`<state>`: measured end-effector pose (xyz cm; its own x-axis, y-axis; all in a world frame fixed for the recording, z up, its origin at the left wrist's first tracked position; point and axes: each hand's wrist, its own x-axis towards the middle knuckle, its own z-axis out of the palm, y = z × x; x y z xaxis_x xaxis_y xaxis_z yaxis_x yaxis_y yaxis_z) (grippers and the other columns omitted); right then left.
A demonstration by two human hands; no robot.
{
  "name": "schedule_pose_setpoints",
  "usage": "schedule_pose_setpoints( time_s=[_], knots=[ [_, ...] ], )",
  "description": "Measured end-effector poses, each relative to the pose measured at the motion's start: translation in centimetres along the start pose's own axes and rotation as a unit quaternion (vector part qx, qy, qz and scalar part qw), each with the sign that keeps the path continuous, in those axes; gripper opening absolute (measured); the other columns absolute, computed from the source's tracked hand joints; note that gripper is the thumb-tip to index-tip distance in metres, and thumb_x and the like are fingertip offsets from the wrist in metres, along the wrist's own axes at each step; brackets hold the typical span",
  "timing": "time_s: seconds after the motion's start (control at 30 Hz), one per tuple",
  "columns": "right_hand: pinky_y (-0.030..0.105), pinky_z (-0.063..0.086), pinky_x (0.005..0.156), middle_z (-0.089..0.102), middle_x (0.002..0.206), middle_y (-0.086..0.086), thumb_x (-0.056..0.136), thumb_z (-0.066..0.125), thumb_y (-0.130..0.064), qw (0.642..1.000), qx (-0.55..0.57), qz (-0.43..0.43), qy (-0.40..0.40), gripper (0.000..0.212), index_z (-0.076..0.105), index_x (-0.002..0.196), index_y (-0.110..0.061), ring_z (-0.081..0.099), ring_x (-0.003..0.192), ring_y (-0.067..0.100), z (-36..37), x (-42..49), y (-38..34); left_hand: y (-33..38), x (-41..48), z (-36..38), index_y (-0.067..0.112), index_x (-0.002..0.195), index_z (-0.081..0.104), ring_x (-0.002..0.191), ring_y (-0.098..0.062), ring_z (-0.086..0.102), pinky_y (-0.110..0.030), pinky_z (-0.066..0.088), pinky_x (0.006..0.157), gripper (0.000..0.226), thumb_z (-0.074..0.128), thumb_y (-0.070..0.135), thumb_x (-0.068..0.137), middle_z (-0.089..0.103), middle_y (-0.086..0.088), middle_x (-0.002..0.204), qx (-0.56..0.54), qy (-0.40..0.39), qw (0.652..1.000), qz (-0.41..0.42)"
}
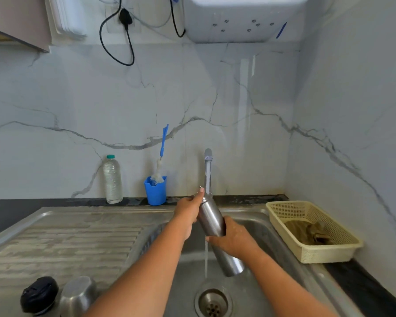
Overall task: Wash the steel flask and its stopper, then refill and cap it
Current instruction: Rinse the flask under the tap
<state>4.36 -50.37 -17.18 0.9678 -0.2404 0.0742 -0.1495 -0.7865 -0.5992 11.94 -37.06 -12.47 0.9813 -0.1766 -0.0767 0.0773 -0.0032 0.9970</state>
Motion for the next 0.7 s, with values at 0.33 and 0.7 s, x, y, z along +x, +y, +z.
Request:
schedule_pose_setpoints(
  time_s=[0.33,0.7],
  knots=[
    [0.040,0.056,0.095,0.064,0.119,-0.002,0.079,0.068,-0.063,0.984,0.175,0.044,0.002,0.077,0.043,0.143,-0.028,0.065,0.104,0.019,1.4,1.1,-0.4,-0.9,1.0,1.4,0.027,0.136,0.054,0.108,-0.023,0.068,-0.037,0.057,0.083,0.038,0.066,0.039,0.101,0.069,-0.004,0.121,0.013,-0.088,0.996,-0.027],
    [0.039,0.057,0.093,0.066,0.117,-0.003,0.078,0.067,-0.061,0.983,0.182,-0.016,-0.005,0.072,0.046,0.141,-0.033,0.067,0.101,0.016,1.7,0.5,-0.5,-0.7,2.3,0.0,0.022,0.132,0.054,0.104,-0.029,0.071,-0.049,0.060,0.091,0.049,0.078,0.027,0.091,0.070,-0.009,0.117,0.032,-0.072,0.997,-0.015]
  ],
)
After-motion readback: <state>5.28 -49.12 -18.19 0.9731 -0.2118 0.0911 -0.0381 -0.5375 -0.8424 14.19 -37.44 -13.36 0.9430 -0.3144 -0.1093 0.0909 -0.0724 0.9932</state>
